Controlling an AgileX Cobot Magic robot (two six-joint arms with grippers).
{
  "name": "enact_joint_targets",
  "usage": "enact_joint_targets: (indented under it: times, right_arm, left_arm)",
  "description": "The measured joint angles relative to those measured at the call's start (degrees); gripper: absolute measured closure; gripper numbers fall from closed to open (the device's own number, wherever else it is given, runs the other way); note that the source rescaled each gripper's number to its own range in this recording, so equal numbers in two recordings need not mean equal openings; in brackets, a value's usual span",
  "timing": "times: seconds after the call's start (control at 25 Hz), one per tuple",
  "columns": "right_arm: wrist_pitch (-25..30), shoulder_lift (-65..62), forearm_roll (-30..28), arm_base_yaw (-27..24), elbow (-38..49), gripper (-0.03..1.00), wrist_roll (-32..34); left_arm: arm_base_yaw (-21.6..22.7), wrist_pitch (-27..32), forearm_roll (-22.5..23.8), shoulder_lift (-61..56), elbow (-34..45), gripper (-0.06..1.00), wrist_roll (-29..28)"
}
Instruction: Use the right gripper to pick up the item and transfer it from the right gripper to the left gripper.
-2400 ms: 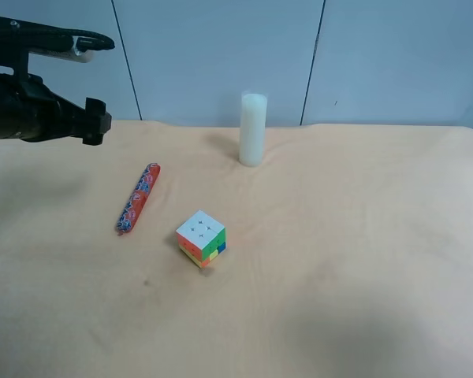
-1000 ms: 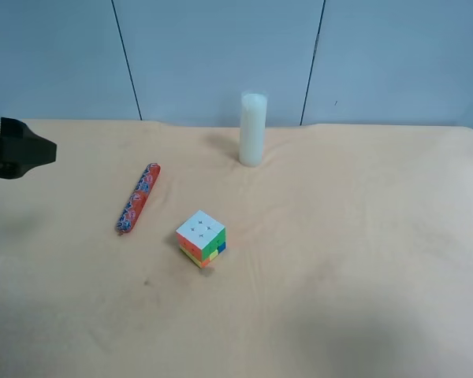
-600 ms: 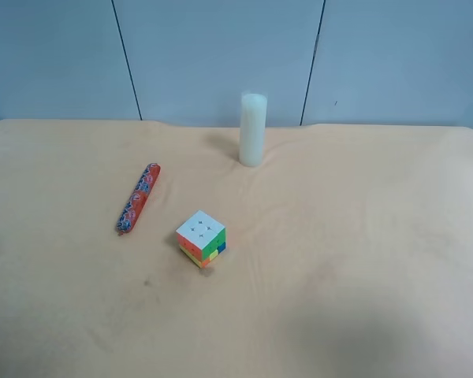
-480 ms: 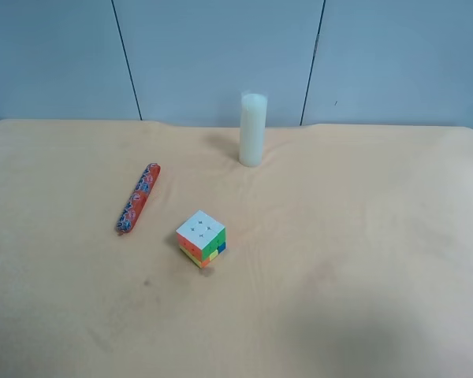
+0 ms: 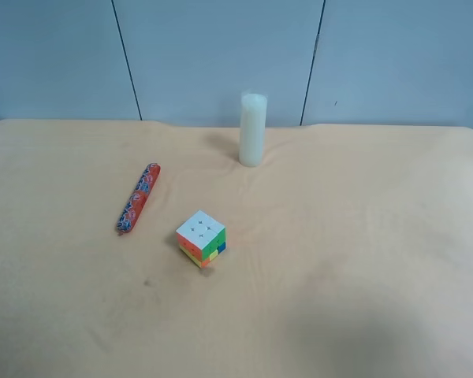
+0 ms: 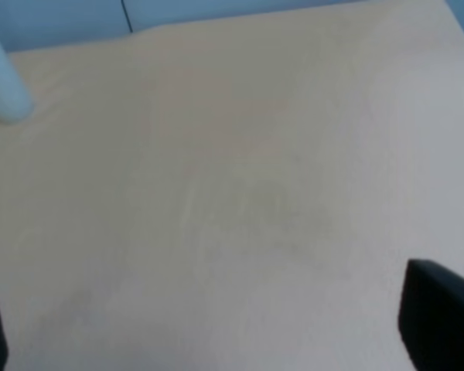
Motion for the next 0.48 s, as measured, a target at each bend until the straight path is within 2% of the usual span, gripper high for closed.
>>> enact_joint_targets:
  times: [0.24,0.48]
  right_arm:
    - [0.00,0.00,0.00,0.00,0.00,-0.03,0.00]
    - [0.00,0.00,0.00,0.00,0.00,-0.03,0.00]
  left_arm:
    - [0.00,0.23,-0.02,-4.69,4.13,-0.05,0.00]
    - [0.00,-0.16,-0.02,-9.54,4.13,-0.05,0.00]
